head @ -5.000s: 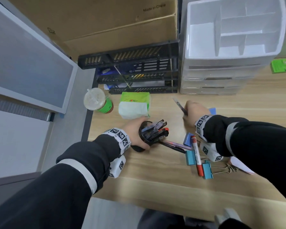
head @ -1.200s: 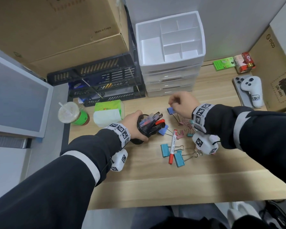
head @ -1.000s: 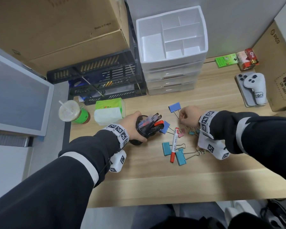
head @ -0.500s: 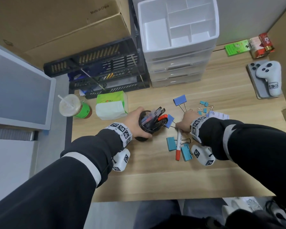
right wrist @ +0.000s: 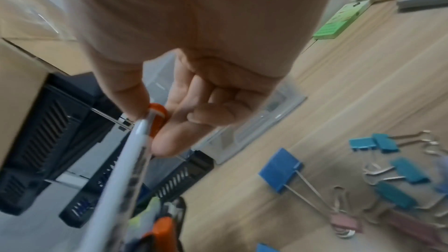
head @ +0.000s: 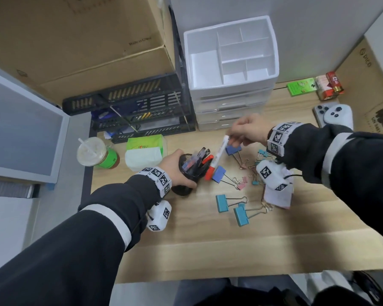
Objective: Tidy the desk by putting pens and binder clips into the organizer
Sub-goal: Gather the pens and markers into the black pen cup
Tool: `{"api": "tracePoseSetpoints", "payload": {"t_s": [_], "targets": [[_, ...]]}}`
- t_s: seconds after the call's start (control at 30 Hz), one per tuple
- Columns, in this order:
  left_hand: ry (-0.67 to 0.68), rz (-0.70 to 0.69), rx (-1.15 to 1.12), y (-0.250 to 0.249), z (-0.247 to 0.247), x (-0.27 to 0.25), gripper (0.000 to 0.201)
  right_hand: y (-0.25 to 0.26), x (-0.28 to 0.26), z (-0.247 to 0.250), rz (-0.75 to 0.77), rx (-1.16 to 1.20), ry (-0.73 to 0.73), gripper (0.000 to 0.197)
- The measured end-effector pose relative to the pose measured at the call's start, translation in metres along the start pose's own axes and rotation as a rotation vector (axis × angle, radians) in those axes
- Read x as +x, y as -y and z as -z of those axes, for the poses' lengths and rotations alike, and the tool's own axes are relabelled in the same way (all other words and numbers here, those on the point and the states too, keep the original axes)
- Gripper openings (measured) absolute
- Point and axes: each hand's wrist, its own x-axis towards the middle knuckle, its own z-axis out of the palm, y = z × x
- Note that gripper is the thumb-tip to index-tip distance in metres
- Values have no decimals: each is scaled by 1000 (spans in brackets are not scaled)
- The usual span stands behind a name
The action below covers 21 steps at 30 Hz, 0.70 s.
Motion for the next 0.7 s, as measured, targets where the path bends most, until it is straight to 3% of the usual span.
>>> {"api": "tracePoseSetpoints", "payload": {"t_s": [0.17, 0.53, 0.7], "targets": [[35, -44, 75, -13, 5, 2, 85, 8, -3, -15, 114, 42, -42, 9], [28, -93, 47, -29, 0, 6, 77, -15, 2, -39, 275, -368, 143, 14], [8, -98, -8, -34, 1, 9, 76, -17, 5, -32, 269, -191, 0, 35]]}}
